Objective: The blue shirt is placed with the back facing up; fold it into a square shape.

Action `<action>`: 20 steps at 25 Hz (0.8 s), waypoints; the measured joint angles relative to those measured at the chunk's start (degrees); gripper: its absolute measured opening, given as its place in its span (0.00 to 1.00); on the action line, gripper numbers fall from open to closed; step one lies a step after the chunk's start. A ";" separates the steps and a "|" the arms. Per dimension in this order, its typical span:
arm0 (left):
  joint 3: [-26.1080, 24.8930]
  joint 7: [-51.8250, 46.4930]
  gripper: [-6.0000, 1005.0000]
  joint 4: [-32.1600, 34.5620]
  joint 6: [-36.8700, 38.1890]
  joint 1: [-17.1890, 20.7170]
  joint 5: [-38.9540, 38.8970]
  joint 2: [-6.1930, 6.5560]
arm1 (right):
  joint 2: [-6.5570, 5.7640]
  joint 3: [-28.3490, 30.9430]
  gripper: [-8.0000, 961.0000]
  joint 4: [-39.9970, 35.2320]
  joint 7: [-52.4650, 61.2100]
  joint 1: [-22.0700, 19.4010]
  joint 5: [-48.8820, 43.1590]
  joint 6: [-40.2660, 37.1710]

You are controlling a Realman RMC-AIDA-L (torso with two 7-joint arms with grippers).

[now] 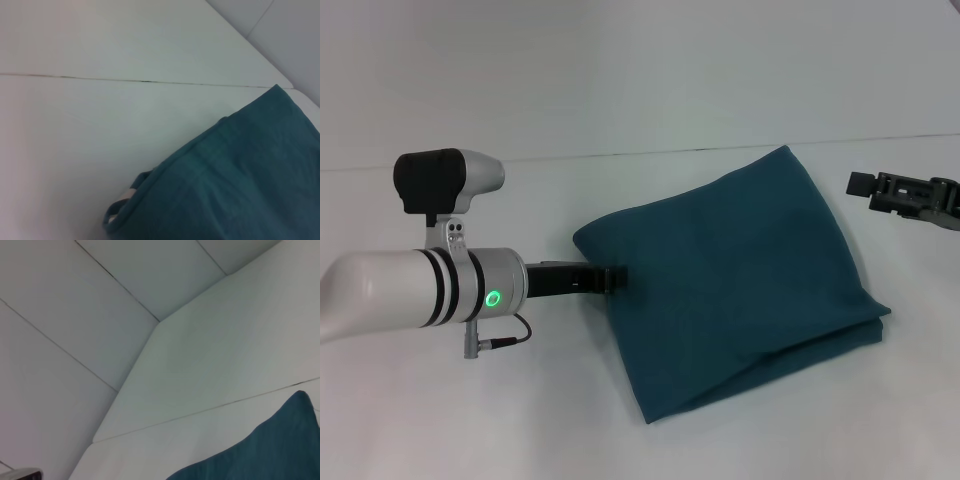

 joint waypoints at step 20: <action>-2.99 -0.02 0.06 8.23 4.00 6.91 2.76 4.56 | 3.02 2.50 0.96 0.58 -0.87 0.01 0.49 1.02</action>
